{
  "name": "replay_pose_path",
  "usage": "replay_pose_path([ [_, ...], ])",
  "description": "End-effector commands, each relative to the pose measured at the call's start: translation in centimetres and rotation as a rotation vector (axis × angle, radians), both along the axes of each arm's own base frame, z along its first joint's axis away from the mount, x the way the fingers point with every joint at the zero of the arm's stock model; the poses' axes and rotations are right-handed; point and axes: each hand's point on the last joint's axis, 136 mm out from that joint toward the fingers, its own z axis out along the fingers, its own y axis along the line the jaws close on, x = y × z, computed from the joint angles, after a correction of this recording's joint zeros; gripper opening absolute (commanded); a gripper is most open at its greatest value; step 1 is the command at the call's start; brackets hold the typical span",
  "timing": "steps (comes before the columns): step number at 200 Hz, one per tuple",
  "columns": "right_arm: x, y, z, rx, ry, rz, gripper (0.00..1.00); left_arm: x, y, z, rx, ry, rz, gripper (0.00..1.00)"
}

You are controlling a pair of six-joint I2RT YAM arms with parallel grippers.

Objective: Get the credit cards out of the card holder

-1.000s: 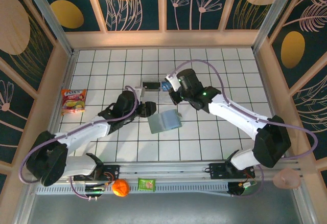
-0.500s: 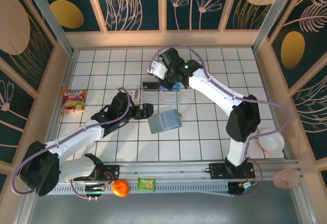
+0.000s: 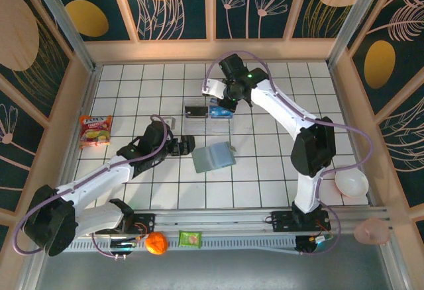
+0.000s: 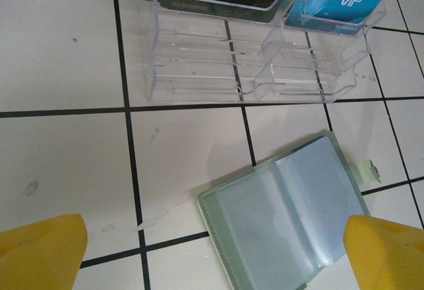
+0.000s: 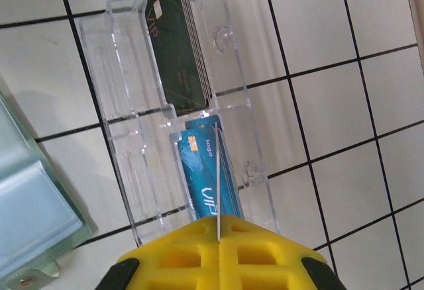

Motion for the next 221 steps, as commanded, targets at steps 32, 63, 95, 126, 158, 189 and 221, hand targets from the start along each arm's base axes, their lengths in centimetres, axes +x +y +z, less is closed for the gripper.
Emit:
replay_pose_path([
  [32,-0.5,0.0,-2.6,-0.031,0.014,0.114,0.00,0.3,0.2,-0.9,0.012,0.053,0.035,0.99],
  [63,-0.8,-0.1,-3.3,-0.038,0.012,0.137,0.00,0.2,0.4,-1.2,0.014,0.060,0.047,0.99],
  [95,0.0,-0.3,-3.8,-0.049,0.001,0.139,0.00,0.3,0.2,-0.6,-0.005,0.048,0.047,0.99],
  [126,0.7,-0.3,-4.9,-0.071,-0.006,0.135,0.01,0.2,0.4,-0.6,0.000,0.051,0.055,0.99],
  [158,0.9,-0.3,-5.5,-0.079,-0.003,0.139,0.01,0.1,0.7,-0.7,0.008,0.050,0.064,0.99],
  [189,1.5,-0.5,-5.8,-0.098,-0.033,0.126,0.01,0.1,0.8,-0.9,0.013,0.054,0.064,0.99],
  [221,1.8,-0.9,-6.4,-0.115,-0.053,0.115,0.01,0.1,0.8,-1.1,0.013,0.054,0.064,0.99],
])
